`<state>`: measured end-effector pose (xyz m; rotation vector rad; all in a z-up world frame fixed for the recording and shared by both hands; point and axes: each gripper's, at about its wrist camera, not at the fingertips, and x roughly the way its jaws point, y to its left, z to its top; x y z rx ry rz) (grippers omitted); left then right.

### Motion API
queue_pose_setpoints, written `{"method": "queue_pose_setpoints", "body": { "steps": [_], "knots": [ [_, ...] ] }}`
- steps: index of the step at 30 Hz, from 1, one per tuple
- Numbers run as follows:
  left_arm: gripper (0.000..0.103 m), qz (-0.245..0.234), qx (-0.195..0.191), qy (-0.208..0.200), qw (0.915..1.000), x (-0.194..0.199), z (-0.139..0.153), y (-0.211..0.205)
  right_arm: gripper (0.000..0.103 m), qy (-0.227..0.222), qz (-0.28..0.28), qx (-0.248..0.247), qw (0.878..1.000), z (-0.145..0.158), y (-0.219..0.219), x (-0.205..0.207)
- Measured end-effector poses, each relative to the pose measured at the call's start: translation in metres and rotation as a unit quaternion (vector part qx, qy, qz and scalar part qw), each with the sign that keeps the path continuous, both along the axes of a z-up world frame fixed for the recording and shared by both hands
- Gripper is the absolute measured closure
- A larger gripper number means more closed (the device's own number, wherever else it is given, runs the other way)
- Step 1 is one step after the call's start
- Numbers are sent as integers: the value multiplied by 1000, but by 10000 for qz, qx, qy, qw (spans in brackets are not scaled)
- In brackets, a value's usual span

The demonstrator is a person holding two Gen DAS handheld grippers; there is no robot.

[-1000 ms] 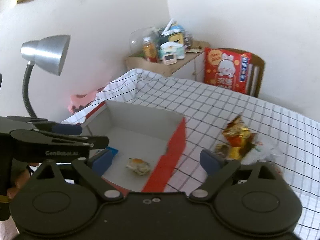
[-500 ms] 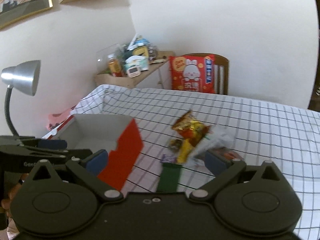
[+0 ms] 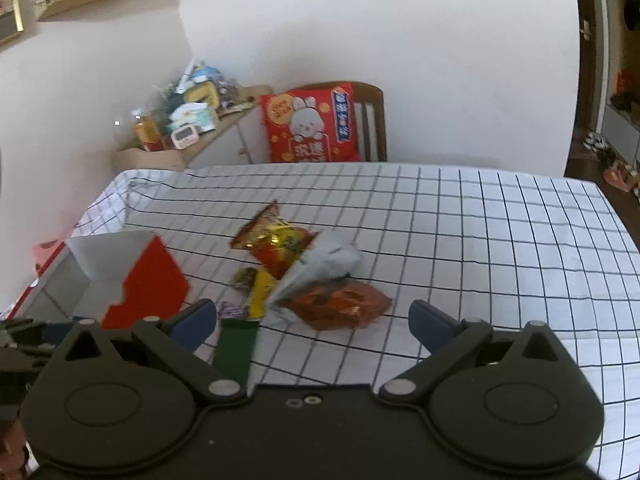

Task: Organize snacks
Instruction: 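Grasp the green bar with left gripper while right gripper grasps the orange chip bag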

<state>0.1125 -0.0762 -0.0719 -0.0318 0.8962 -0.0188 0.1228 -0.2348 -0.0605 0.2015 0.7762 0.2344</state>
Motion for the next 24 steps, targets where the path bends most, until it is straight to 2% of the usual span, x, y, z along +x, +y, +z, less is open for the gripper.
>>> {"method": "queue_pose_setpoints", "body": {
  "steps": [4,8,24],
  "knots": [
    [25,116,-14,254,9996,16,-14,-10,0,256,-141,33,9996,-14,-8,25],
    [25,169,175,393,9989,31,-26,-22,0,472,-273,-76,9985,-29,-7,49],
    [25,489,87,1165,9920,79,-73,-30,3,1333,-546,-14,9896,-77,14,113]
  ]
}}
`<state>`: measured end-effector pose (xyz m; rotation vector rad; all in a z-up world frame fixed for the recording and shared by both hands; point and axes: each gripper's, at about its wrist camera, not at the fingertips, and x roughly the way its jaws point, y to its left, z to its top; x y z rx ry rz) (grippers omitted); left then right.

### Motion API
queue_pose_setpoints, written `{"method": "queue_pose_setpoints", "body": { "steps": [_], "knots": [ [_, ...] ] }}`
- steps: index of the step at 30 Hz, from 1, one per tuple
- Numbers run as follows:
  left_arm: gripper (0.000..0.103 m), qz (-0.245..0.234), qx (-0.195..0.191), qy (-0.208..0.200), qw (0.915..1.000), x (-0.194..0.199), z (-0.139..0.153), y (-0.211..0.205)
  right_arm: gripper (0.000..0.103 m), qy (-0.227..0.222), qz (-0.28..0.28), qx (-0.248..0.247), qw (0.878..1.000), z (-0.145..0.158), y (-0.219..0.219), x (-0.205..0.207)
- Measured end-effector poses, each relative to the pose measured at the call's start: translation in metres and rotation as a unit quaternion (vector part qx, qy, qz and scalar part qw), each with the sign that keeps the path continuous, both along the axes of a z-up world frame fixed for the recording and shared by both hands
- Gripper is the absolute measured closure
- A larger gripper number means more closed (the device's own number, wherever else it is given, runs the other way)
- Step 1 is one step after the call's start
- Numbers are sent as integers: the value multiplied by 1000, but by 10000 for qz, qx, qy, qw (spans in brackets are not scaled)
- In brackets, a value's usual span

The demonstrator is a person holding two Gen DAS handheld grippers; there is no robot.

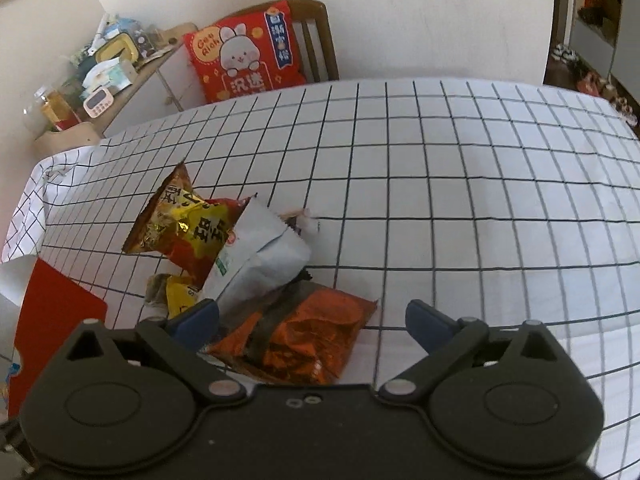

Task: Organize snacks
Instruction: 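Grasp the green bar with left gripper while right gripper grasps the orange chip bag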

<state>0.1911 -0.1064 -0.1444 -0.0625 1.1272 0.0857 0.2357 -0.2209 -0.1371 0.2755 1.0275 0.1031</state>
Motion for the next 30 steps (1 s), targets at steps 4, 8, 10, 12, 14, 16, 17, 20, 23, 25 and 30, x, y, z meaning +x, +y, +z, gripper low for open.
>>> {"method": "queue_pose_setpoints", "body": {
  "steps": [4,8,10,12,14,16,17,20,23,25,30],
  "knots": [
    [25,1,-24,71,10000,6,-9,-1,6,134,17,-75,9999,-10,6,4],
    [25,22,-103,126,9999,10,-16,0,7,244,8,32,9997,-17,4,0],
    [25,8,-136,130,9998,11,-20,1,9,281,-19,124,9995,-20,1,-4],
    [25,30,-137,142,9998,12,-23,1,11,326,-38,191,9993,-23,-3,-8],
    [26,65,-168,147,9997,12,-25,3,13,348,-66,287,9990,-26,-7,-11],
    [26,86,-153,153,9997,12,-27,3,20,386,-102,370,9985,-28,-11,-15],
    [28,84,-143,164,9997,12,-28,3,28,428,-120,372,9983,-30,-13,-17],
    [35,6,-39,137,9999,12,-29,1,34,480,-157,496,9975,-34,-17,-21],
    [46,-11,27,85,10000,11,-28,-1,42,420,-172,549,9975,-33,-19,-25],
    [58,-65,64,65,9999,9,-27,-2,44,380,-185,488,9979,-32,-18,-28],
    [60,-138,29,62,9999,6,-24,-3,48,271,-87,197,9994,-27,-15,-36]
  ]
}}
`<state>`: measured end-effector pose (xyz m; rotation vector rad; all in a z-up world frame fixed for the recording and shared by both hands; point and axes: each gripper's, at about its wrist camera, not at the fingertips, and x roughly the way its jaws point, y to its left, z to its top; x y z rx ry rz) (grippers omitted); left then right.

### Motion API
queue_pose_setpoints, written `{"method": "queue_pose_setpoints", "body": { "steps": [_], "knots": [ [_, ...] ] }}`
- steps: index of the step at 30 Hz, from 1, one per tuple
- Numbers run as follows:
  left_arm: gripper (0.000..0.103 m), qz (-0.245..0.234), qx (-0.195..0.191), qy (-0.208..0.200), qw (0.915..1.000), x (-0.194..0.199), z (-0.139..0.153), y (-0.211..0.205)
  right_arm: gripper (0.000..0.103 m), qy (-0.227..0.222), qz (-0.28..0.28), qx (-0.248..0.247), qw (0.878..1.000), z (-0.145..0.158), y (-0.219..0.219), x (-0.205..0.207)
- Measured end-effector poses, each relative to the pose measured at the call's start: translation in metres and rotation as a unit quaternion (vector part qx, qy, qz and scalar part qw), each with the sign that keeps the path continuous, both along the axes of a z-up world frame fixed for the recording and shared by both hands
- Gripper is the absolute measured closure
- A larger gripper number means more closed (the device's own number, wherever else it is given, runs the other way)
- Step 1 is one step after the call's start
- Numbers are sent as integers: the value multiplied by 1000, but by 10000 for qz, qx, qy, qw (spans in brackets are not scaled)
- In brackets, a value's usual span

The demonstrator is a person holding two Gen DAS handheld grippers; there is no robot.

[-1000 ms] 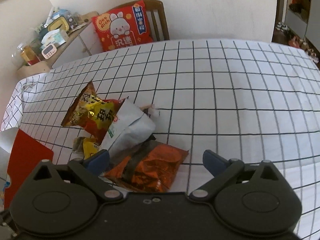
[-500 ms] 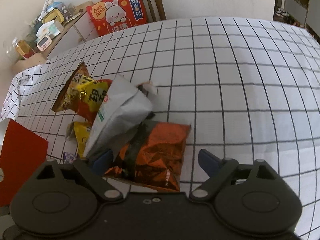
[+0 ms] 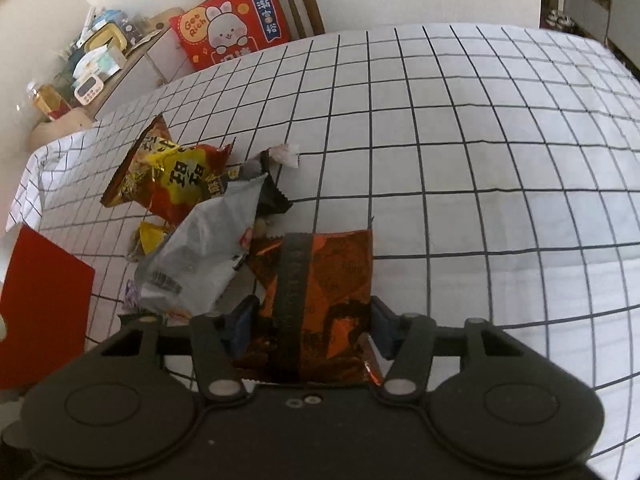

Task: Organize snacks
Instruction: 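Grasp the green bar with left gripper while right gripper grasps the orange chip bag, then carry the green bar and orange chip bag over the red box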

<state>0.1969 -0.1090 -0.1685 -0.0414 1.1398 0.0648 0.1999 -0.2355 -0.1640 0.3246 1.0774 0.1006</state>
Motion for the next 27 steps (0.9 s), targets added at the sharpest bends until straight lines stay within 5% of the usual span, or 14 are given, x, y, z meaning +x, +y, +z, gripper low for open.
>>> {"method": "queue_pose_setpoints", "body": {
  "steps": [12,27],
  "knots": [
    [60,86,-399,42,9992,-24,19,10,53,-84,0,-108,9999,20,-13,-37],
    [60,-17,-581,-314,9978,-69,77,27,54,-512,327,96,9981,73,0,-85]
  ]
}}
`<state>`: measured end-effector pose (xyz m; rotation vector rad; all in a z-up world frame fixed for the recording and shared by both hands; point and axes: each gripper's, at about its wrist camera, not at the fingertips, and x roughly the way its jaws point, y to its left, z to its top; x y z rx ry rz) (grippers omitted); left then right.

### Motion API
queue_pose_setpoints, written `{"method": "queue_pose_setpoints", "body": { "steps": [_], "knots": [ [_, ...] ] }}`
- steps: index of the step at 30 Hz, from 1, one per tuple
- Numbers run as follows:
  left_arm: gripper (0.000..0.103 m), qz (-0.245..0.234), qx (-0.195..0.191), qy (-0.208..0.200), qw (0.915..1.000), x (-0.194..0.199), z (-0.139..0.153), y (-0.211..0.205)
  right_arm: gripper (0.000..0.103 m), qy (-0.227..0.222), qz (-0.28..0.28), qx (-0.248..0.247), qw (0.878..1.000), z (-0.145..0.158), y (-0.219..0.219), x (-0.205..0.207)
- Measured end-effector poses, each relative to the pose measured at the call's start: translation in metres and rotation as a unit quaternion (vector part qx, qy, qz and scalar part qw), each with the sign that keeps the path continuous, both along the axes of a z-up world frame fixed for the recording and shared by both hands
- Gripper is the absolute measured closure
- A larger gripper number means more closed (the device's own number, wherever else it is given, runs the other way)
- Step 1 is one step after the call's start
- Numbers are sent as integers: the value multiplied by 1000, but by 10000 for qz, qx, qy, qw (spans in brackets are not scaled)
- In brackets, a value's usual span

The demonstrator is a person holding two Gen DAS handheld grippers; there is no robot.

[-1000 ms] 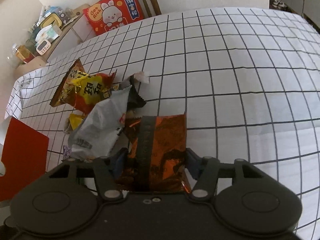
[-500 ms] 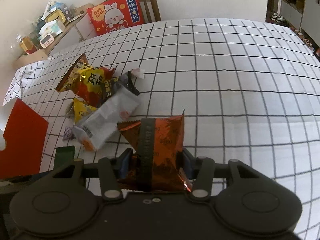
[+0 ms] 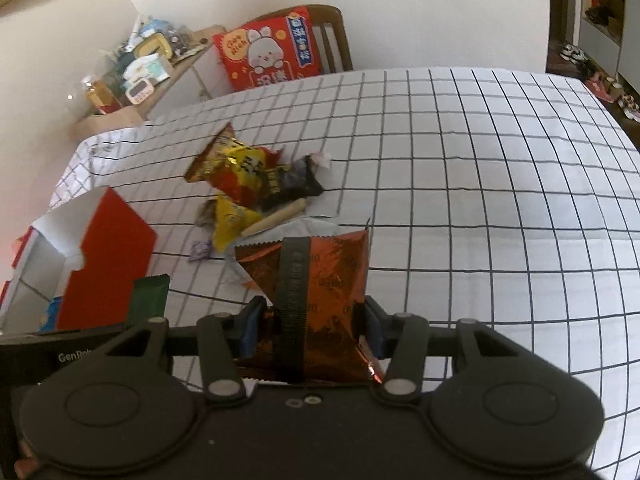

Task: Organize snacks
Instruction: 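Carry the green bar and orange chip bag over the red box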

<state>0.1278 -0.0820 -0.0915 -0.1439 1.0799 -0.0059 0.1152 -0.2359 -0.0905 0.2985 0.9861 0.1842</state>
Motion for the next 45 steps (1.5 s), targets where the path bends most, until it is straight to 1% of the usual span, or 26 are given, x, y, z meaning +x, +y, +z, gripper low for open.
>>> {"method": "queue_pose_setpoints", "body": {
  "steps": [12,20,31,37,45],
  "knots": [
    [60,129,-75,-279,9995,-20,45,32,54,-354,424,94,9984,42,40,-11],
    [60,225,40,-522,9984,-25,67,56,54,-549,756,72,9956,59,78,-8],
    [60,572,112,-664,9961,-27,82,110,54,-762,1181,69,9901,77,139,8],
    [60,787,112,-636,9948,-25,83,144,54,-761,1398,54,9872,79,172,16],
    [60,1044,248,-564,9926,-21,77,186,54,-740,1675,-106,9830,74,220,24]
  ]
}}
